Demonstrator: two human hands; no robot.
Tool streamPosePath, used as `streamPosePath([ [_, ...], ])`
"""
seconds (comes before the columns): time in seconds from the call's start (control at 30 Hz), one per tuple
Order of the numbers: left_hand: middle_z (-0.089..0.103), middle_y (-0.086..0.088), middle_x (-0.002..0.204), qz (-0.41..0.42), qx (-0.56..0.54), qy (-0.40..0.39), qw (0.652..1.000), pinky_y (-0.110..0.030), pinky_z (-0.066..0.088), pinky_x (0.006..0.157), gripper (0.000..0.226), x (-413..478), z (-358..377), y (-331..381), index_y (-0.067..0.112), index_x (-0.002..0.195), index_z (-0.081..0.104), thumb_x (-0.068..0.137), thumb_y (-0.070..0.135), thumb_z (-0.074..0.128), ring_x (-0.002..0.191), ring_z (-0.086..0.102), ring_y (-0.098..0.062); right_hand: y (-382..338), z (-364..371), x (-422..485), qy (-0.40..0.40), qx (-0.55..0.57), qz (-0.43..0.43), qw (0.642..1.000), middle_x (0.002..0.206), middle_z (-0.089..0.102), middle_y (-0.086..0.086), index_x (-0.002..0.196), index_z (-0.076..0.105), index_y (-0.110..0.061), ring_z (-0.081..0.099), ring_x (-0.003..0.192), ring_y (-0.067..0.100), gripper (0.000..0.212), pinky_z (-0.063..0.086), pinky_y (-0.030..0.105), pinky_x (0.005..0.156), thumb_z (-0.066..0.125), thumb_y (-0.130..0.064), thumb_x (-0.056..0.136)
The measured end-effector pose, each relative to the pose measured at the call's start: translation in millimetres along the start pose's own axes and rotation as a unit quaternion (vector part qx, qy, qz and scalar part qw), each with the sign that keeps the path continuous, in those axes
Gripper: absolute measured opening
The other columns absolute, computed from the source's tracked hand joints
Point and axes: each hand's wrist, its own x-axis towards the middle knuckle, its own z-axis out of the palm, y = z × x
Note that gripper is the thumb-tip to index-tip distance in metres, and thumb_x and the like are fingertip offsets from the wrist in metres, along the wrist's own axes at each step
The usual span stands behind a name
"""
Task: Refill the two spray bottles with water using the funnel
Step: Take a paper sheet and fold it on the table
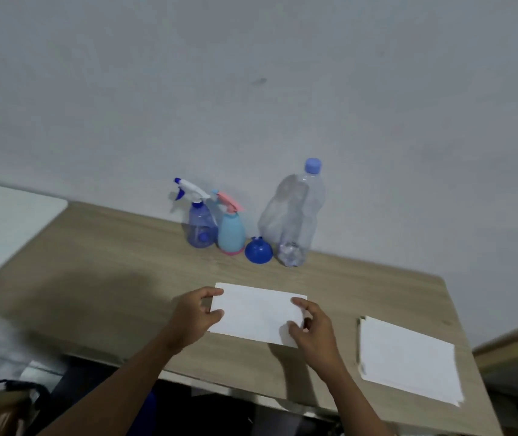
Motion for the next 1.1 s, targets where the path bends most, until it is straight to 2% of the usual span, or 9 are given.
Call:
streamPosePath([
  [0.17, 0.061, 0.003, 0.124, -0.035, 0.061, 0.056, 0.996, -0.031, 0.059, 0.067, 0.046, 20, -99, -48, 0.018, 0.123, 0.064, 0.081, 0.004, 0.077, 0.08, 0.075, -0.017, -31, 112, 27, -0.077, -0.05, -0.034, 0.995, 0.124, 0.059, -0.003, 0.13, 0.059, -0.015, 0.06, 0.084, -0.002, 0.052, 0.046, 0.008, 0.075, 0.066, 0.006, 0.083],
  [0.37, 0.055, 0.0, 0.132, -0.031, 0.127, 0.094, 0.987, -0.04, 0.054, 0.091, 0.052, 49, -169, -82, 0.019, 0.132, 0.06, 0.083, 0.009, 0.075, 0.102, 0.065, -0.026, -65, 197, 73, -0.104, -0.097, -0.062, 0.988, 0.129, 0.052, 0.0, 0.134, 0.053, -0.018, 0.051, 0.117, 0.015, 0.053, 0.041, 0.023, 0.099, 0.06, 0.005, 0.086],
  [0.53, 0.052, -0.005, 0.141, -0.042, 0.059, 0.102, 0.992, -0.035, 0.053, 0.088, 0.054, 67, -177, -98, 0.01, 0.135, 0.055, 0.084, 0.001, 0.07, 0.096, 0.067, -0.026, -77, 226, 104, -0.088, -0.129, -0.057, 0.986, 0.137, 0.05, 0.004, 0.138, 0.05, -0.014, 0.049, 0.12, 0.017, 0.048, 0.045, 0.037, 0.105, 0.062, -0.007, 0.092],
  [0.6, 0.048, -0.01, 0.144, -0.04, 0.114, 0.147, 0.982, -0.037, 0.045, 0.102, 0.057, 70, -174, -103, 0.007, 0.137, 0.052, 0.084, 0.009, 0.073, 0.119, 0.057, -0.029, -75, 234, 107, -0.032, -0.148, -0.095, 0.984, 0.138, 0.05, 0.007, 0.138, 0.05, -0.012, 0.051, 0.127, 0.027, 0.046, 0.046, 0.045, 0.108, 0.061, -0.01, 0.094],
  [0.7, 0.047, -0.01, 0.146, -0.009, 0.235, 0.191, 0.953, -0.045, 0.032, 0.111, 0.058, 66, -165, -100, 0.012, 0.14, 0.05, 0.087, 0.025, 0.071, 0.136, 0.04, -0.03, -69, 244, 104, -0.022, -0.208, -0.122, 0.97, 0.142, 0.05, 0.009, 0.138, 0.05, -0.013, 0.048, 0.128, 0.023, 0.04, 0.042, 0.034, 0.109, 0.056, -0.016, 0.098],
  [0.77, 0.045, -0.01, 0.149, 0.054, 0.29, 0.178, 0.939, -0.045, 0.027, 0.114, 0.056, 66, -154, -98, 0.014, 0.143, 0.046, 0.092, 0.031, 0.063, 0.139, 0.036, -0.029, -66, 254, 101, -0.065, -0.246, -0.137, 0.957, 0.146, 0.047, 0.005, 0.142, 0.045, -0.018, 0.047, 0.128, 0.018, 0.041, 0.041, 0.028, 0.107, 0.051, -0.025, 0.101],
  [0.87, 0.035, -0.012, 0.157, 0.113, 0.411, 0.119, 0.897, -0.044, 0.018, 0.122, 0.06, 78, -140, -107, 0.01, 0.149, 0.035, 0.097, 0.038, 0.045, 0.148, 0.026, -0.029, -59, 272, 108, -0.142, -0.332, -0.185, 0.914, 0.159, 0.034, 0.007, 0.153, 0.03, -0.015, 0.032, 0.145, 0.025, 0.051, 0.025, 0.039, 0.121, 0.041, -0.03, 0.105],
  [0.93, 0.024, -0.014, 0.162, 0.085, 0.443, 0.075, 0.889, -0.045, 0.012, 0.123, 0.064, 89, -135, -116, 0.007, 0.154, 0.024, 0.1, 0.039, 0.035, 0.152, 0.017, -0.029, -59, 283, 116, -0.18, -0.371, -0.189, 0.891, 0.165, 0.02, 0.009, 0.157, 0.017, -0.012, 0.014, 0.154, 0.027, 0.058, 0.011, 0.042, 0.125, 0.034, -0.035, 0.107],
  [1.1, 0.014, -0.019, 0.163, 0.027, 0.459, 0.012, 0.888, -0.045, 0.005, 0.122, 0.078, 97, -131, -143, -0.001, 0.154, 0.017, 0.094, 0.047, 0.008, 0.153, 0.009, -0.032, -46, 303, 126, -0.229, -0.435, -0.18, 0.852, 0.168, -0.001, 0.012, 0.159, 0.003, -0.005, -0.005, 0.156, 0.027, 0.064, -0.001, 0.044, 0.126, 0.026, -0.038, 0.108],
])
